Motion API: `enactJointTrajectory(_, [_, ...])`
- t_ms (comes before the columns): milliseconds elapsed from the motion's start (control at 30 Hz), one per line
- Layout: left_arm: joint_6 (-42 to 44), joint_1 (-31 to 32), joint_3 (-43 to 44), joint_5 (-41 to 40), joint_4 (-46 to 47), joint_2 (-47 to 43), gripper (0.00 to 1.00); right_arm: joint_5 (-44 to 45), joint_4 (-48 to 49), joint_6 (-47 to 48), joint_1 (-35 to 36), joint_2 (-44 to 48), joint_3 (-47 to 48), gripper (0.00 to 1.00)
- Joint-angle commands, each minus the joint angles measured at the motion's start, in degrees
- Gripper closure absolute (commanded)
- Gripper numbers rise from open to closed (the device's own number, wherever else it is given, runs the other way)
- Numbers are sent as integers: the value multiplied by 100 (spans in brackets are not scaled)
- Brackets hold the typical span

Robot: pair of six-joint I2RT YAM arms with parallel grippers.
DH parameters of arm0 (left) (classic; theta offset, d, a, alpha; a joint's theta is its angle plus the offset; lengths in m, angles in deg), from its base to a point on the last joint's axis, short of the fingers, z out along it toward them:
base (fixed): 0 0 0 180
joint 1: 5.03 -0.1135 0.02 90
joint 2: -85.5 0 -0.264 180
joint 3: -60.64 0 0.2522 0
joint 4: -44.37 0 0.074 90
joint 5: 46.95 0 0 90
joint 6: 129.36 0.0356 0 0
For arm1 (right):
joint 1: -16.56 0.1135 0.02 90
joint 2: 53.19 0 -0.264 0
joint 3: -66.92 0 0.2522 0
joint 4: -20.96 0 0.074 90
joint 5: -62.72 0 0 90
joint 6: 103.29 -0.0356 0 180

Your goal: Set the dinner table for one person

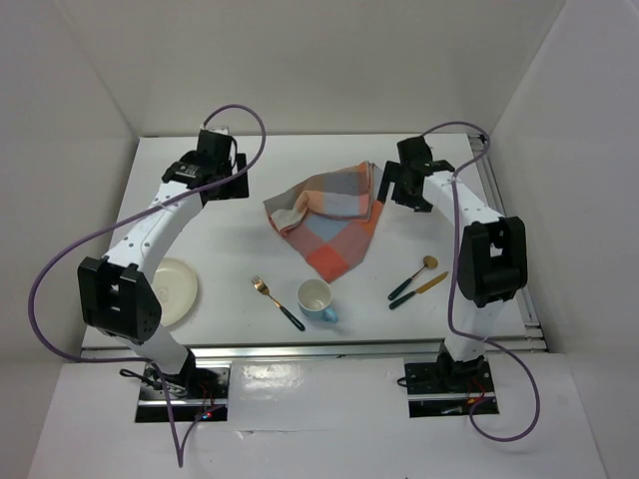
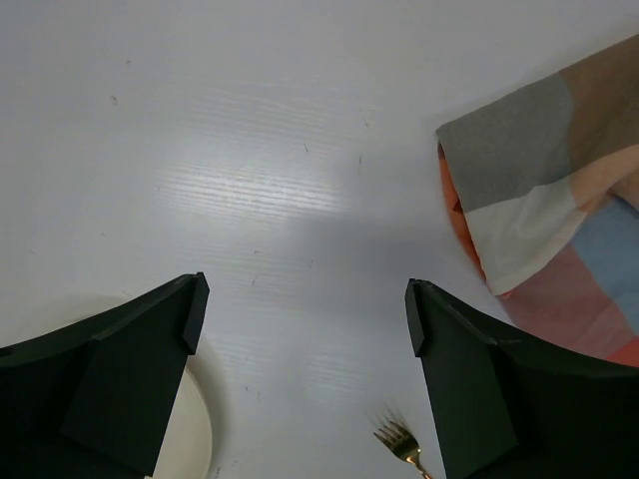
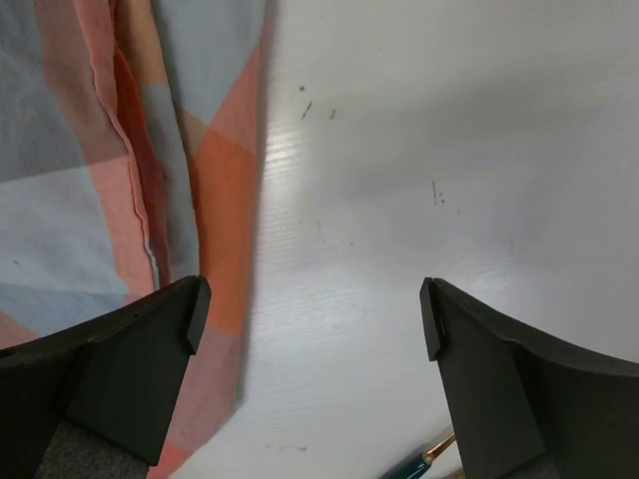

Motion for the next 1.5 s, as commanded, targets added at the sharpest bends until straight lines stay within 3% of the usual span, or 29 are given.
enactJointTrajectory(0, [65,100,117,-387,231,-38,0,-61,410,-7,20,589,-340,0])
enactJointTrajectory(100, [-135,100,-24,-134,513,-91,2,-114,510,-7,-32,723,-481,0])
enactJointTrajectory(200, [-198,153,256,87,198,154,2,-114,334,-7,-164,610,-350,0])
enactJointTrajectory(300, [-146,328,424,140,31,479,9,-61,263,-59,-164,609,-349,0])
enactJointTrajectory(367, [-31,425,485,280,-31,638,20,-131,263,-59,-164,679,-515,0])
enactJointTrajectory(500, [-58,724,679,1008,-277,1138,30,-368,596,2,-164,1161,-1016,0])
enactJointTrajectory(733, [-1110,786,792,2467,-57,1851,28,-940,905,-156,108,1663,-1781,0])
enactJointTrajectory(867, [-1481,786,899,2742,-6,2281,21,-1334,1019,-103,389,1874,-2071,0])
enactJointTrajectory(967, [-1534,733,846,2821,109,2510,21,-1992,1273,-226,529,2023,-2361,0])
enactJointTrajectory(1167, [-1534,733,1223,2909,39,3073,24,-2188,1555,-971,1136,1779,-2731,0])
enactJointTrajectory(1200, [-1534,733,1224,2909,39,3073,27,-2119,1555,-1078,1354,1708,-2731,0])
enactJointTrajectory(1233, [-1534,733,1276,2856,39,3073,38,-2049,1555,-1166,1469,1577,-2679,0])
enactJointTrajectory(1333, [-1481,733,1346,2794,-22,2906,58,-1802,1695,-1509,1883,1392,-2678,0])
enactJointTrajectory(1367, [-1412,733,1408,2794,-75,2854,76,-1802,1696,-1666,1953,1226,-2678,0])
enactJointTrajectory(1467, [-1350,733,1689,2794,-338,2853,99,-1609,1670,-1930,2139,839,-2573,1])
